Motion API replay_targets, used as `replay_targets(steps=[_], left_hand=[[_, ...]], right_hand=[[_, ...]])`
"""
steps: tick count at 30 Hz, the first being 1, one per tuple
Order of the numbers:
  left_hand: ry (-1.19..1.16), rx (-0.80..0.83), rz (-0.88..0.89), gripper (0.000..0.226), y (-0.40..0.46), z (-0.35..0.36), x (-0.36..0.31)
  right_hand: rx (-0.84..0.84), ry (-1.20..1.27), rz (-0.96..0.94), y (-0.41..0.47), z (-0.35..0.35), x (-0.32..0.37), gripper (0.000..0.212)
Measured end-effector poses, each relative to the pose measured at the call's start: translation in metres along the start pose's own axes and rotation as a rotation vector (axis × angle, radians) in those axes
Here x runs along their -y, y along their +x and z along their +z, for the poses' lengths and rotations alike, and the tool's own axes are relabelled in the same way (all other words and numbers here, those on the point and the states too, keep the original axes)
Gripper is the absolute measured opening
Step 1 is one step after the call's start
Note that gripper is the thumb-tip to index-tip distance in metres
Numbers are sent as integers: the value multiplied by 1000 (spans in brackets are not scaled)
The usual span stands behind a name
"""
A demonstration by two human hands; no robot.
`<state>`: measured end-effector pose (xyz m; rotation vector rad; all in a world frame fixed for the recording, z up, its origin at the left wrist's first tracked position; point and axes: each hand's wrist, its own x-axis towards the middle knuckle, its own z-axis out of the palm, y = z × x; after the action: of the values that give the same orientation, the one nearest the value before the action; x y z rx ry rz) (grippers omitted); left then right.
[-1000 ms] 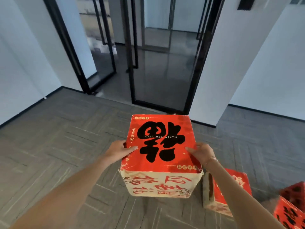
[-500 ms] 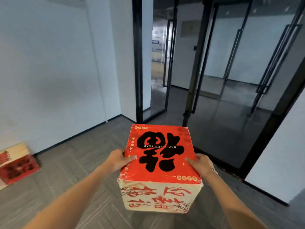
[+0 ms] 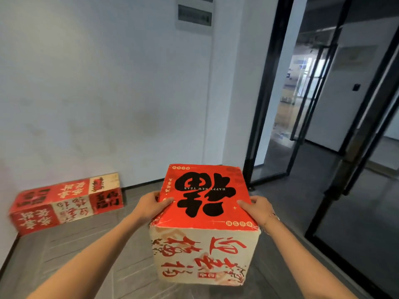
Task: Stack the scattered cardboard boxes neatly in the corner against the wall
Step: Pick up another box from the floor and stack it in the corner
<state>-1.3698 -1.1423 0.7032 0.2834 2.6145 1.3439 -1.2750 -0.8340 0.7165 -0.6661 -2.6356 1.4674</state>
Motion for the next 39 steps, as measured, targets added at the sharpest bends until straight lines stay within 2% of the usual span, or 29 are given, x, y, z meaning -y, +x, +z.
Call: replay_targets(steps=[7, 12, 16, 18, 23, 29, 33, 39], left_hand=[[32, -190, -107, 37, 50, -98, 55], [59, -381, -140, 24, 61, -155, 88], [99, -504, -186, 12, 67, -197, 118], [93, -548, -214, 11, 73, -220, 136], [42, -600, -266, 13, 87, -278, 187], [48, -602, -297, 18, 117, -369, 248], [6, -601, -298, 30, 138, -430, 284], [24, -629, -306, 29, 165, -506, 322]], right_hand=[[199, 5, -152, 107, 103, 85, 29], [333, -8, -273, 162, 178, 150, 26], [400, -5, -331, 188, 238, 192, 39], [443, -6, -353, 196, 266, 214, 38], [483, -25, -415, 220, 342, 261, 22], [497, 9, -406, 238, 439, 324, 36], [506, 27, -394, 250, 498, 368, 36], [498, 45, -405, 265, 571, 425, 36]])
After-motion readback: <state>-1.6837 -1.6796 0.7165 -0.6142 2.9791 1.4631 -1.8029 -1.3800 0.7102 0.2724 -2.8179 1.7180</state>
